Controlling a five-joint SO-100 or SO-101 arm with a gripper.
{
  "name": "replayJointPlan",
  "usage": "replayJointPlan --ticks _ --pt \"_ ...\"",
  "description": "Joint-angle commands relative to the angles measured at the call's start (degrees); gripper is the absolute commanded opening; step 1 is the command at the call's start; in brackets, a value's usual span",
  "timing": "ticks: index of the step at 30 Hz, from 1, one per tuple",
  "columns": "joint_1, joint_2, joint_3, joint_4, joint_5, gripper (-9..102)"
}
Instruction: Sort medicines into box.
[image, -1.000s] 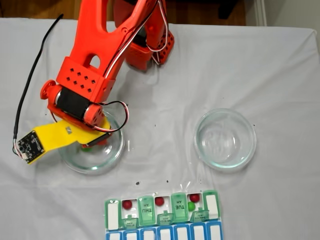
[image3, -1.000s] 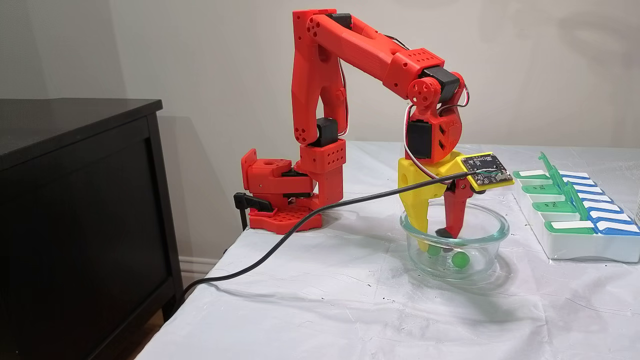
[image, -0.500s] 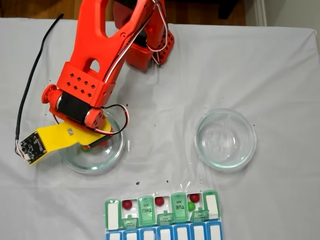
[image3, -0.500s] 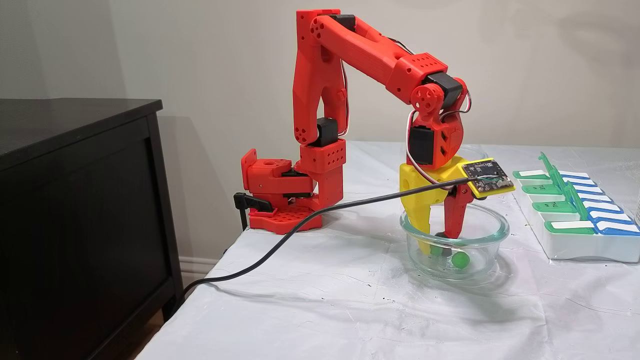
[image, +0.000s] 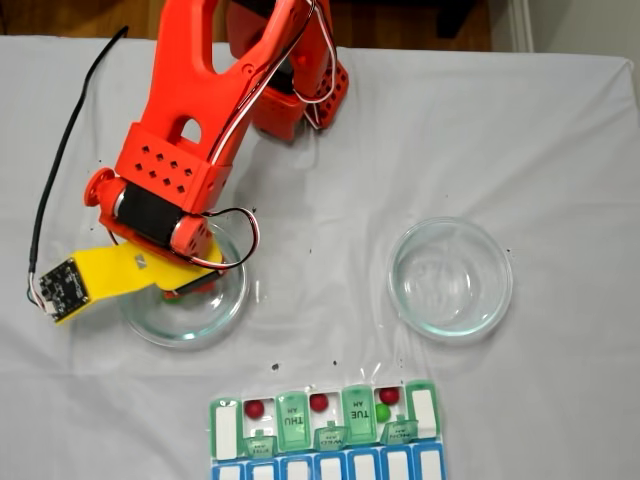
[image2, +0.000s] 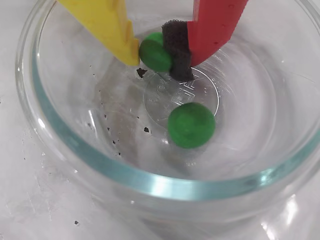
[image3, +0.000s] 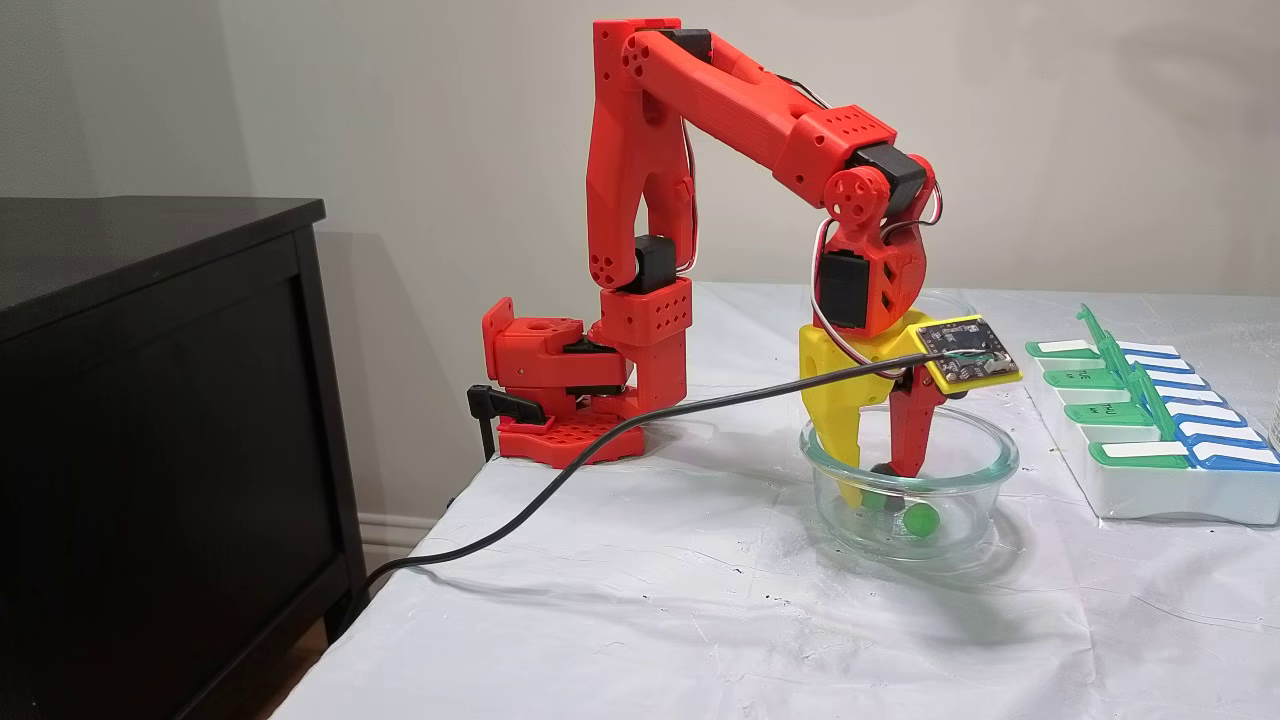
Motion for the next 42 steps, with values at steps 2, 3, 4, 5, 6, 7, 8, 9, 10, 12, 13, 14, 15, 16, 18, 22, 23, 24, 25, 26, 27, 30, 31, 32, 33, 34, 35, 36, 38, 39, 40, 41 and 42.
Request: replayJointPlan --ticks 2,3,4,5,6,7,8,9,10,12,13,14,15,16,18,22,23,24,25,26,27,30,31,32,33,34,35,36,38,39,40,41,42 --pt "-0.7 9.8 -7.0 0.3 1.1 0" --pt "-1.5 10.8 -7.4 -0.3 1.3 0" --pt "-2.1 11.5 -8.1 -0.6 2.4 0" --pt "-2.7 12.0 -9.1 -0.4 3.9 0" --pt "-3.5 12.7 -10.3 0.1 5.7 0" --pt "-4.5 13.4 -11.3 0.1 7.9 0" --pt "-5.4 14.3 -12.1 0.0 9.7 0" --pt "-6.6 15.3 -12.5 -0.7 11.5 0" --pt "-7.8 16.6 -12.4 -2.1 14.0 0" --pt "-10.8 19.4 -11.1 -5.5 19.5 0" --pt "-12.6 20.8 -10.1 -7.0 22.1 0" --pt "-14.3 21.9 -9.1 -8.5 24.5 0" --pt "-16.0 22.7 -7.9 -10.0 26.4 0" --pt "-17.5 23.2 -6.8 -11.2 27.5 0" --pt "-20.3 23.9 -4.7 -14.2 29.5 0" --pt "-24.3 24.5 -2.2 -19.1 33.3 0" --pt "-25.1 24.4 -1.4 -20.0 33.7 0" --pt "-25.9 24.4 0.1 -21.9 34.2 0" --pt "-26.5 24.7 1.7 -23.6 34.5 0" --pt "-27.1 25.0 3.1 -25.5 34.9 0" --pt "-27.5 25.0 4.2 -27.2 35.4 0" --pt "-28.5 24.0 5.3 -29.5 36.1 0" --pt "-28.6 23.4 5.5 -30.3 36.3 0" --pt "-28.6 22.8 6.0 -31.4 36.3 0" --pt "-28.6 22.1 6.3 -32.6 36.7 0" --pt "-28.6 21.4 6.5 -33.7 37.1 0" --pt "-28.6 20.7 6.5 -34.5 37.4 0" --pt "-28.6 20.0 6.5 -35.3 37.8 0" --pt "-28.6 19.2 6.3 -36.3 38.1 0" --pt "-28.7 19.0 6.3 -36.5 38.2 0" --pt "-28.8 18.9 6.5 -36.5 38.2 0" --pt "-29.0 18.9 6.9 -36.7 38.1 0" --pt "-29.2 19.0 7.4 -36.9 38.1 0"
